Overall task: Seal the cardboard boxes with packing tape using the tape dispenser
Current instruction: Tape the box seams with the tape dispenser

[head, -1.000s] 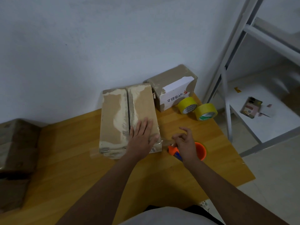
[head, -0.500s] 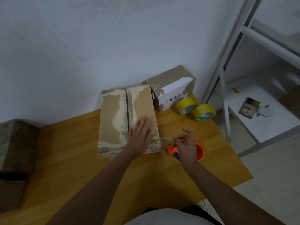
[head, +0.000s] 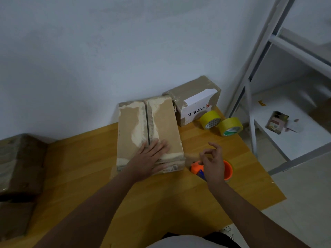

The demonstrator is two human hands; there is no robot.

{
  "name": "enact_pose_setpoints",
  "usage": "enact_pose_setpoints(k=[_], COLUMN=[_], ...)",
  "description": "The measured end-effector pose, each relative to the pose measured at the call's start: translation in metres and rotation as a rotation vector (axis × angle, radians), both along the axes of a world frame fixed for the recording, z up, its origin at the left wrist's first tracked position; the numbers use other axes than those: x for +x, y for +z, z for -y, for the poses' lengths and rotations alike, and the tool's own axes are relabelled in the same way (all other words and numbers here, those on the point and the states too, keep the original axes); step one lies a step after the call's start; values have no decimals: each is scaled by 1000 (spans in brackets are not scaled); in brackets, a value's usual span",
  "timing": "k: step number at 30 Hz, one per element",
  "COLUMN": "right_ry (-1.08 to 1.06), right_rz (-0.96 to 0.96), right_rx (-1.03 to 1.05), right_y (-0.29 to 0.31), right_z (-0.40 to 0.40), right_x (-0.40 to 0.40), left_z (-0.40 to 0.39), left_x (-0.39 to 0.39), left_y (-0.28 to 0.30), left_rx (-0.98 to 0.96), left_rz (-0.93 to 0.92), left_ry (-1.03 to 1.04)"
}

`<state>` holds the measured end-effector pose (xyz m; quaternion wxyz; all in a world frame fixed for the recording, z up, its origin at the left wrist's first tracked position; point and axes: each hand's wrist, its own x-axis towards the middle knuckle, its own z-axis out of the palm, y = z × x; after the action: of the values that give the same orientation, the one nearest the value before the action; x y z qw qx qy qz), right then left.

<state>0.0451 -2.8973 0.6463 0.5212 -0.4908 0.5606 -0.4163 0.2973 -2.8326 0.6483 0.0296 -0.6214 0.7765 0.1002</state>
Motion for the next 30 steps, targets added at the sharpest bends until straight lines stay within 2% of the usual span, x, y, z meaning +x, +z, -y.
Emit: enact_pose_setpoints(k=[8,12,15,22,30], right_ry=[61,24,-1,50,93], right_rz=[-177,-205,-185,-206,-246], right_rx=[-137,-96,-57,35,-125], right_y=[-1,-7,-10,-17,-21], right_z=[-4,-1,-1,4,6], right_x=[-2,-1,-1,-1,8], left_z=[-3,-4,-2,31,31], left_x=[-4,-7,-6,-40,-42], left_y=[-6,-7,-6,-1,-9], left_rx=[-117,-158,-151,-198,-199], left_rz=[78,105,13,-29,32], left_ry=[-32,-38,-24,-48,-67])
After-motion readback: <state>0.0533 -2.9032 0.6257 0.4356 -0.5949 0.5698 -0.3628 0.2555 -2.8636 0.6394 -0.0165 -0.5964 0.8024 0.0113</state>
